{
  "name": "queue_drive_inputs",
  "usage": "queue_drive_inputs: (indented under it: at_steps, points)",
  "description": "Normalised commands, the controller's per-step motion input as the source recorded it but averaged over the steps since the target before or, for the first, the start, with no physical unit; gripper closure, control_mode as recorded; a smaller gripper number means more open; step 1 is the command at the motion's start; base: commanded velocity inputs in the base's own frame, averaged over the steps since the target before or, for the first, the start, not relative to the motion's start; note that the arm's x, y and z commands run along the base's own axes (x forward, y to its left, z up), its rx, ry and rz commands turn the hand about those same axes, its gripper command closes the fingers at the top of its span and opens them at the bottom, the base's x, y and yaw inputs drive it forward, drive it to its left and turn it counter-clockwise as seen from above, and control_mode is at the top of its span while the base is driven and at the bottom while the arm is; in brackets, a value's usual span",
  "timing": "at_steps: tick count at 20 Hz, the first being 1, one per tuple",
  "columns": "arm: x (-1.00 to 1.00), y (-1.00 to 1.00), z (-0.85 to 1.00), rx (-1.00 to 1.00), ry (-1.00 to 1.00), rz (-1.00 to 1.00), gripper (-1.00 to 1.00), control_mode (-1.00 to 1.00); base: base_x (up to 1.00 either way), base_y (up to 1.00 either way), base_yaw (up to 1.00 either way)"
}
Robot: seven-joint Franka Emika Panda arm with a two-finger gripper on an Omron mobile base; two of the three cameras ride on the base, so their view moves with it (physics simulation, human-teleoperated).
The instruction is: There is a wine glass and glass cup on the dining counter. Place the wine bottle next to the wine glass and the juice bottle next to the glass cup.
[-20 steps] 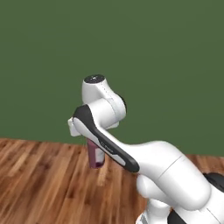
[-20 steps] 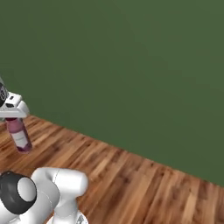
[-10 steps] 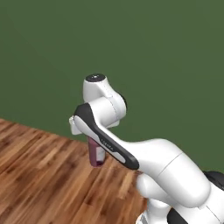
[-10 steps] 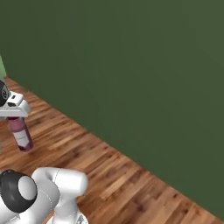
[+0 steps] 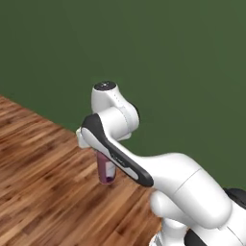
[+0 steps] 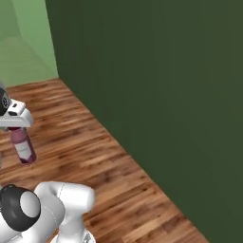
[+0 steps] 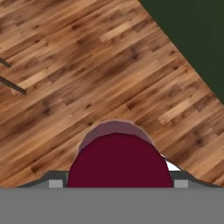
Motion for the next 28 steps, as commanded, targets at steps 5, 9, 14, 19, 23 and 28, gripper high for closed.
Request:
queue_drive_inputs:
  at_steps: [5,9,14,19,23,28]
  points:
    - [0.0,0.0,0.0,0.0,0.0,0.0,1.0,1.0,0.78,0.0,0.41]
    - [0.0,0.0,0.0,0.0,0.0,0.0,1.0,1.0,0.81,-0.01,0.38]
    - [0.0,0.0,0.0,0.0,0.0,0.0,1.0,1.0,0.82,-0.06,0.33]
    - [0.0,0.0,0.0,0.0,0.0,0.0,1.0,1.0,0.82,-0.15,0.26]
    - [0.0,0.0,0.0,0.0,0.0,0.0,1.0,1.0,0.81,-0.15,0.26]
    - [0.0,0.0,0.0,0.0,0.0,0.0,1.0,1.0,0.82,-0.16,0.23]
